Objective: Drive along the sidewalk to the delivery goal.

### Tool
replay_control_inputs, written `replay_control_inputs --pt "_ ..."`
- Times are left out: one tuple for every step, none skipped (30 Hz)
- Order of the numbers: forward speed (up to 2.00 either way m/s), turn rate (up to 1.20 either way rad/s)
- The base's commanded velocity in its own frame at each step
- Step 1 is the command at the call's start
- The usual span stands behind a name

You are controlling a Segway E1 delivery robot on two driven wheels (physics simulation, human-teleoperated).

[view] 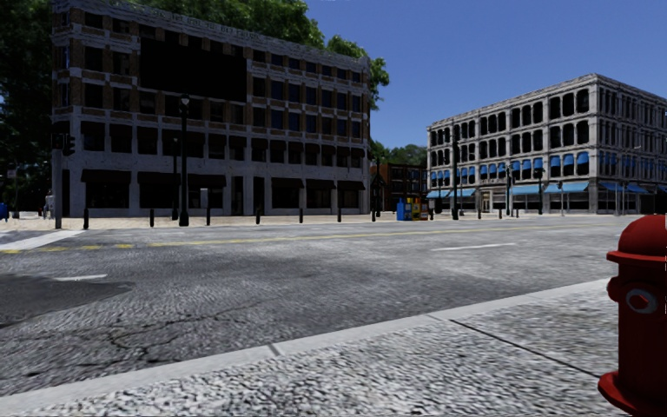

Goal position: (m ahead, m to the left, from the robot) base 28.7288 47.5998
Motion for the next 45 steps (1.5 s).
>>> replay_control_inputs --pt "0.00 1.20" --pt "0.00 1.20" --pt "0.00 1.20" --pt "0.00 1.20" --pt "0.00 1.20" --pt "0.00 1.20" --pt "0.00 1.20" --pt "0.00 1.20" --pt "0.00 1.20" --pt "0.00 1.20" --pt "0.00 1.20" --pt "0.00 1.20" --pt "0.00 1.20" --pt "0.00 1.20" --pt "0.00 1.20" --pt "0.00 1.20" --pt "0.00 1.20" --pt "0.00 1.20" --pt "0.00 1.20" --pt "0.00 1.20" --pt "0.00 1.20" --pt "0.00 1.20" --pt "0.00 1.20" --pt "0.00 1.20" --pt "0.00 1.20" --pt "0.00 1.20" --pt "0.00 1.20" --pt "0.00 1.20" --pt "0.00 1.20" --pt "0.00 1.20" --pt "0.00 1.20" --pt "0.00 1.20" --pt "0.00 1.20" --pt "0.00 1.20" --pt "0.00 1.20" --pt "0.00 1.20" --pt "0.00 1.20" --pt "0.00 1.20" --pt "0.00 1.20" --pt "0.00 1.20" --pt "0.00 1.20" --pt "0.00 1.20" --pt "0.00 1.20" --pt "0.00 1.20" --pt "0.00 1.20"
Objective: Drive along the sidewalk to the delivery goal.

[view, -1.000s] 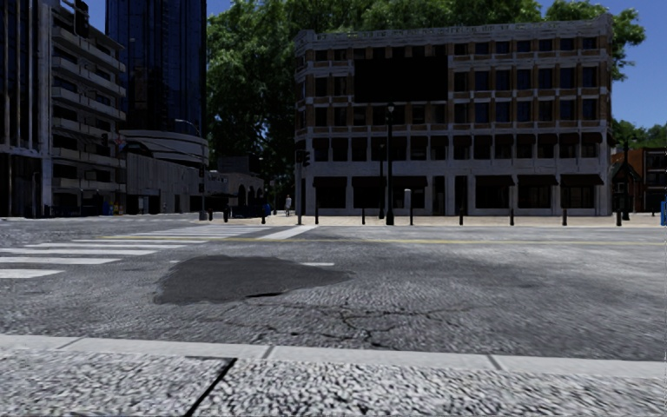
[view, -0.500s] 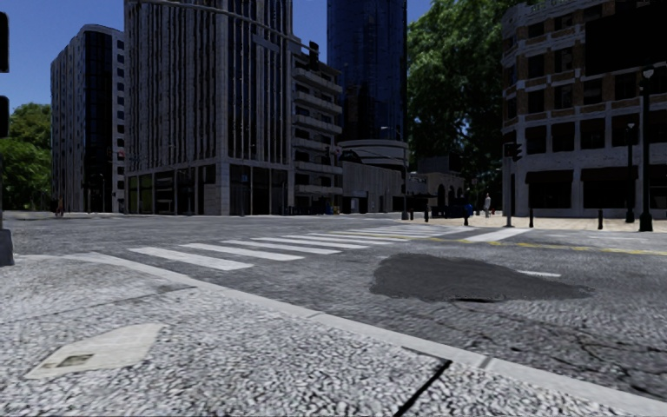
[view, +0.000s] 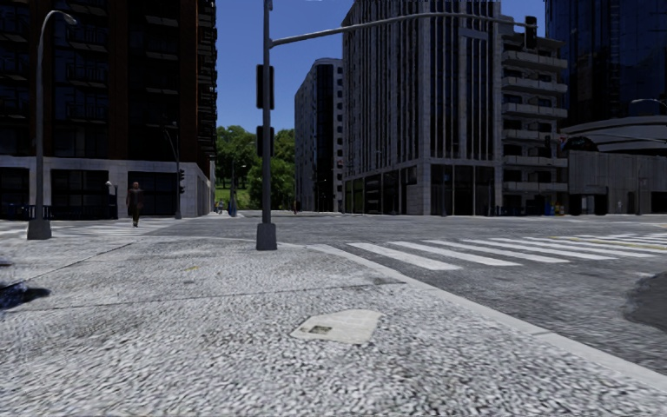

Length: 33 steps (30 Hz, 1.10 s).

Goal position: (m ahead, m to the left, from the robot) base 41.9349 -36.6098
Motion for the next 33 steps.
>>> replay_control_inputs --pt "0.00 1.20" --pt "0.00 1.20" --pt "0.00 1.20" --pt "0.00 1.20" --pt "0.00 1.20" --pt "0.00 1.20" --pt "0.00 1.19" --pt "0.00 0.97" --pt "0.00 0.00" --pt "0.00 0.00" --pt "0.00 0.00" --pt "0.50 0.00" --pt "0.86 0.00" --pt "1.18 0.00" --pt "1.18 0.00" --pt "1.54 0.00" --pt "1.76 0.00" --pt "1.87 0.00" --pt "1.93 0.00" --pt "1.95 0.00" --pt "1.95 0.00" --pt "1.96 0.00" --pt "1.96 0.00" --pt "1.97 0.00" --pt "1.97 0.00" --pt "1.97 0.00" --pt "1.97 0.00" --pt "1.97 0.00" --pt "1.91 0.00" --pt "1.83 0.00" --pt "1.79 0.00" --pt "1.78 0.00" --pt "1.78 0.00"
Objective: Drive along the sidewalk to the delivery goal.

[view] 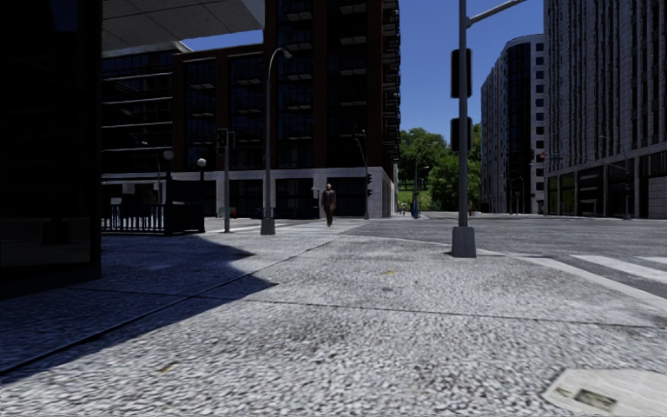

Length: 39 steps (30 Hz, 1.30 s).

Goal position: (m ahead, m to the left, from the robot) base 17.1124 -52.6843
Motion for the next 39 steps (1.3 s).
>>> replay_control_inputs --pt "1.78 0.00" --pt "1.77 0.00" --pt "1.77 0.00" --pt "1.77 0.00" --pt "1.77 0.00" --pt "1.77 0.00" --pt "1.77 0.00" --pt "1.77 0.00" --pt "1.77 0.00" --pt "1.77 0.00" --pt "1.77 0.00" --pt "1.77 0.00" --pt "1.77 0.00" --pt "1.76 0.00" --pt "1.68 0.00" --pt "1.68 0.00" --pt "1.59 -0.41" --pt "1.52 -0.89" --pt "1.50 -1.20" --pt "1.49 -1.20" --pt "1.48 -1.20" --pt "1.48 -1.20" --pt "1.48 -1.20" --pt "1.48 -1.20" --pt "1.48 -1.20" --pt "1.48 -1.20" --pt "1.48 -0.10" --pt "1.48 -0.02" --pt "1.48 0.00" --pt "1.48 0.00" --pt "1.48 0.00" --pt "1.48 0.00" --pt "1.48 0.00" --pt "1.48 0.00" --pt "1.48 0.00" --pt "1.48 0.00" --pt "1.48 0.00" --pt "1.48 0.00" --pt "1.48 0.00"
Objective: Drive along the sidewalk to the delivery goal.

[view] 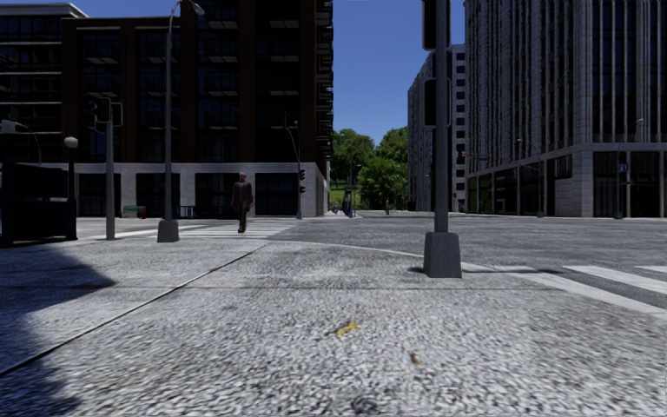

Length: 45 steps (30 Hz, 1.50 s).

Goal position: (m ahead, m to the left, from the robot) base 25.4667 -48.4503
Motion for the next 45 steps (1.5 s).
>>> replay_control_inputs --pt "1.48 0.00" --pt "1.48 0.00" --pt "1.48 -0.18" --pt "1.48 -0.18" --pt "1.48 -0.27" --pt "1.48 -0.45" --pt "1.48 -0.60" --pt "1.48 -0.68" --pt "1.48 -0.82" --pt "1.48 -0.82" --pt "1.48 -0.93" --pt "1.48 -0.97" --pt "1.48 -0.98" --pt "1.48 -0.99" --pt "1.48 -0.99" --pt "1.48 -0.99" --pt "1.48 -0.99" --pt "1.48 -0.99" --pt "1.48 -0.99" --pt "1.48 -0.99" --pt "1.48 -0.99" --pt "1.48 -0.99" --pt "1.48 -0.99" --pt "1.48 -0.98" --pt "1.48 -0.98" --pt "1.48 -0.90" --pt "1.48 -0.90" --pt "1.48 -0.69" --pt "1.48 -0.48" --pt "1.48 -0.06" --pt "1.48 -0.06" --pt "1.48 -0.02" --pt "1.47 0.00" --pt "1.47 0.00" --pt "1.47 0.00" --pt "1.47 0.00" --pt "1.47 0.00" --pt "1.47 0.00" --pt "1.47 -0.25" --pt "1.47 -0.50" --pt "1.47 -0.62" --pt "1.47 -1.18" --pt "1.47 -1.18" --pt "1.47 -1.18" --pt "1.47 -1.18"
